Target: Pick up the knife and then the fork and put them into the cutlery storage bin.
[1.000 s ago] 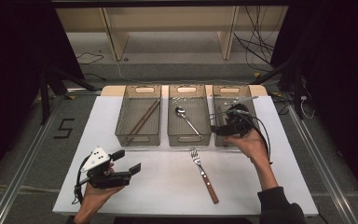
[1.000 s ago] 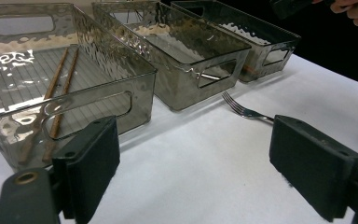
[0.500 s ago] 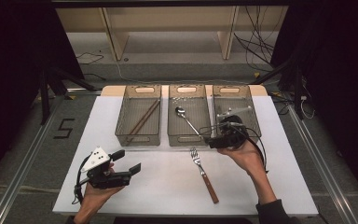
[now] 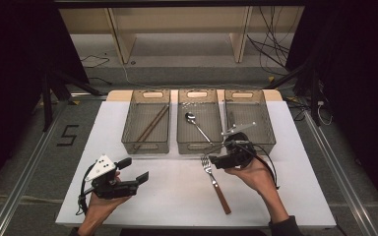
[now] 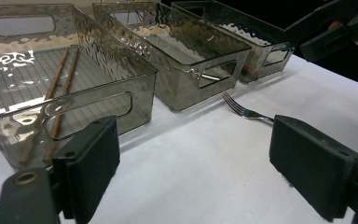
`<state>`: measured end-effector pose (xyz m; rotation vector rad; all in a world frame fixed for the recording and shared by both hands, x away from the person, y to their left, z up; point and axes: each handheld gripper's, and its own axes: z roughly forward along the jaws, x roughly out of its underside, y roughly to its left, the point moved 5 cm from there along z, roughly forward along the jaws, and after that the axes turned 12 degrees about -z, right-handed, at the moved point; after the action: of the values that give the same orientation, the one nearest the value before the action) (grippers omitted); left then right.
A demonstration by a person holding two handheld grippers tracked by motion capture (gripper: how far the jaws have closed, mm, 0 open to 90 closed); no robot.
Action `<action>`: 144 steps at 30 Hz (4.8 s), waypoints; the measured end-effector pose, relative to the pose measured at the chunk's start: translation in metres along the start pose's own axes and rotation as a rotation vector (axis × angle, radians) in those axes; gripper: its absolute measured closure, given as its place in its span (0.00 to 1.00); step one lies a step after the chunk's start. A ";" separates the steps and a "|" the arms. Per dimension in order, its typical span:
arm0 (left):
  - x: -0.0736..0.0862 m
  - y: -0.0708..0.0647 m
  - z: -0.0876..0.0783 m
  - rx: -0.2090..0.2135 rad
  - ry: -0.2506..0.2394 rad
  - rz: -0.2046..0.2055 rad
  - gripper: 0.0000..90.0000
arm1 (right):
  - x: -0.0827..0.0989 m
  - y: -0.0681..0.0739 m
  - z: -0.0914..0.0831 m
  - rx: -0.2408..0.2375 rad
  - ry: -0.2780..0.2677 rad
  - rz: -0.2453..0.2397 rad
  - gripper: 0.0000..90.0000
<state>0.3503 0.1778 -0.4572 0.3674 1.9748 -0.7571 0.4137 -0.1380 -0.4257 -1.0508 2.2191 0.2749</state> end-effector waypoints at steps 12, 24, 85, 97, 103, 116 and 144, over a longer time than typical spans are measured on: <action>-0.001 -0.001 0.001 -0.002 -0.001 -0.005 0.18 | 0.013 0.016 0.013 -0.045 0.079 -0.026 0.27; -0.001 -0.001 0.001 -0.001 0.001 -0.004 0.18 | 0.035 0.028 0.022 -0.079 0.185 -0.047 0.28; 0.001 -0.002 0.000 0.002 0.003 0.008 0.18 | 0.063 0.047 0.048 -0.094 0.413 -0.130 0.86; 0.001 -0.001 -0.001 0.000 0.001 0.009 0.18 | 0.054 0.043 0.033 -0.102 0.343 -0.134 0.86; 0.001 -0.001 -0.001 0.001 0.001 0.009 0.18 | 0.050 0.035 0.023 -0.091 0.292 -0.125 0.86; 0.000 -0.001 -0.001 0.001 -0.002 0.008 0.18 | 0.042 0.015 0.000 -0.068 0.195 -0.081 0.86; 0.000 0.000 -0.001 -0.001 -0.010 -0.004 0.18 | 0.003 -0.074 -0.034 0.083 0.057 0.082 0.86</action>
<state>0.3498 0.1783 -0.4571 0.3584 1.9668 -0.7596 0.4524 -0.2033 -0.3953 -0.9352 2.3073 0.1892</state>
